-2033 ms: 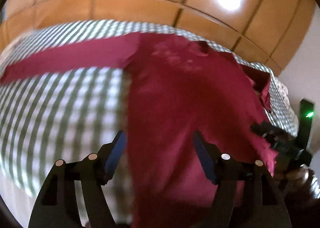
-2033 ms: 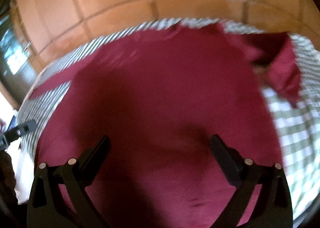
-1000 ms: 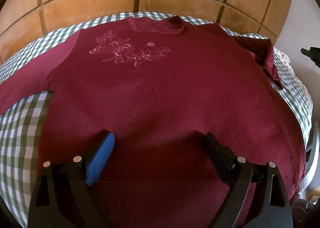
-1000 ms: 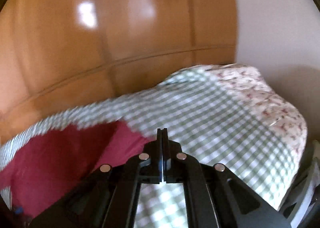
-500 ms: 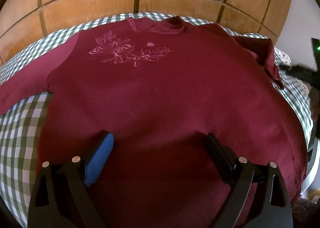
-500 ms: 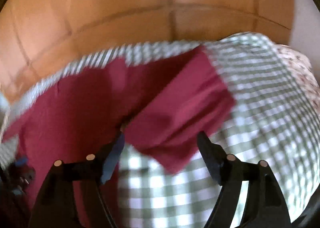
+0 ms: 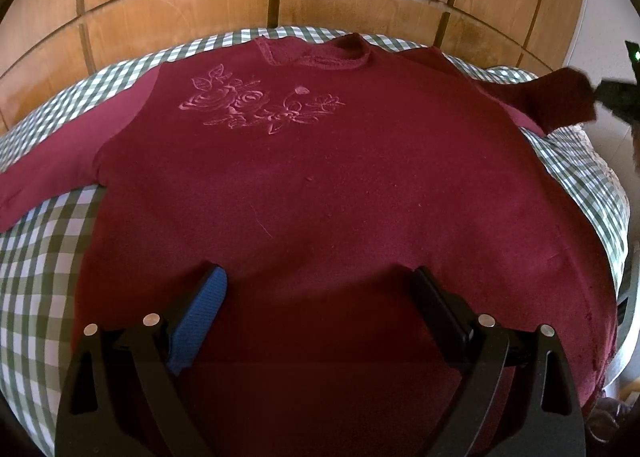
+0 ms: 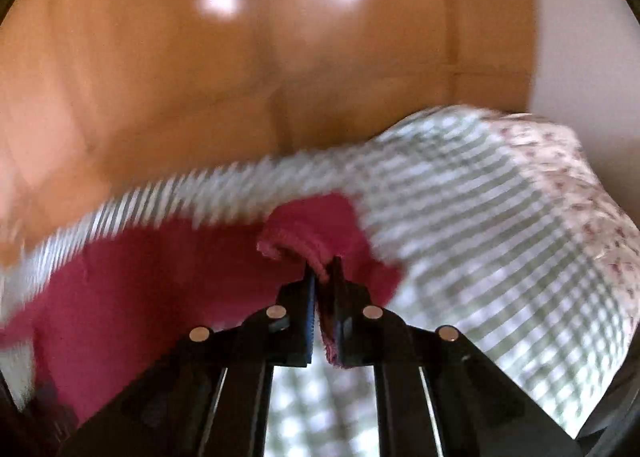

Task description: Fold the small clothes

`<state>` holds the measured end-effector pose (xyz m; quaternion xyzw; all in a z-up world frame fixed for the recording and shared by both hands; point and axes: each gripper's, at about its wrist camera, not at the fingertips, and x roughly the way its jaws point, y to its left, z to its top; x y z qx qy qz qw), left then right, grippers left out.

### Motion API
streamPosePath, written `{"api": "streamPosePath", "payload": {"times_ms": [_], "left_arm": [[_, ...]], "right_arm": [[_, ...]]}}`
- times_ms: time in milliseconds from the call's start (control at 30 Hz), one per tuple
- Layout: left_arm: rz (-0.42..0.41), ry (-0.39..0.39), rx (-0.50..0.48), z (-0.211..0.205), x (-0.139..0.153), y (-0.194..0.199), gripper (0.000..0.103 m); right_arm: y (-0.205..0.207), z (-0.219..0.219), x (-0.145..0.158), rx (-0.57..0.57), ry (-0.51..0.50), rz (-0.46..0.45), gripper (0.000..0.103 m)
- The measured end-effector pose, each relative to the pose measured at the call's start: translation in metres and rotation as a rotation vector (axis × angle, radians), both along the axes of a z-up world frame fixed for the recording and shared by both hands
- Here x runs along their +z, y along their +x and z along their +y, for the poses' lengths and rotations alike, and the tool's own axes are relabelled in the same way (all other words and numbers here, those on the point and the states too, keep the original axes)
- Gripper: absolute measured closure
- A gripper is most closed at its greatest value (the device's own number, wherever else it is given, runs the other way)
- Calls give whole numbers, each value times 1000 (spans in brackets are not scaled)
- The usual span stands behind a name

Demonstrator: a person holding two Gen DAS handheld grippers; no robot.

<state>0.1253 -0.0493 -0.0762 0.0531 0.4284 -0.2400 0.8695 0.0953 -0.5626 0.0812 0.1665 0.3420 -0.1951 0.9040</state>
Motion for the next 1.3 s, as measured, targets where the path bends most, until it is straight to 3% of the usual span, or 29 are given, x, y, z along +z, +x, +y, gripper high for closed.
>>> {"api": "streamPosePath", "payload": {"times_ms": [167, 233, 267, 300, 367, 533, 633, 733, 833, 867, 1000, 1067, 1167, 1233, 1267, 1300], "left_arm": [[0, 4, 0, -1, 0, 1, 10], [0, 7, 0, -1, -1, 2, 10], [0, 8, 0, -1, -1, 2, 10], [1, 10, 0, -1, -1, 2, 10], [0, 11, 0, -1, -1, 2, 10], [-1, 13, 0, -2, -1, 3, 9], [-1, 16, 0, -2, -1, 2, 9], [-3, 20, 0, -2, -2, 3, 9], [-7, 23, 1, -3, -2, 3, 9], [-8, 24, 2, -3, -2, 2, 9], [-8, 22, 1, -3, -2, 2, 9], [-9, 20, 0, -3, -2, 2, 9], [-9, 15, 0, -2, -3, 2, 9], [-10, 14, 0, -1, -3, 2, 9], [-11, 12, 0, -1, -2, 2, 9], [-11, 10, 0, 0, -2, 2, 9]], "right_arm": [[18, -94, 4, -245, -35, 43, 97], [25, -126, -11, -256, 48, 75, 96], [26, -136, -18, -281, 75, 82, 87], [22, -145, -25, -322, 85, 83, 54], [6, -152, -34, -385, 115, 21, 15], [-30, -138, -79, -389, 362, -4, 15], [-32, -112, -108, -323, 478, -3, 27], [-12, -96, -119, -297, 486, 23, 39], [5, -96, -126, -298, 460, 66, 71], [12, -96, -127, -293, 438, 102, 97], [-2, -99, -114, -324, 293, 104, 98], [-7, -108, -130, -353, 308, 167, 98], [-8, -100, -132, -310, 281, 181, 97], [-13, -97, -127, -296, 330, 154, 86], [-17, -94, -121, -285, 350, 122, 56], [-20, -88, -115, -275, 353, 94, 39]]}}
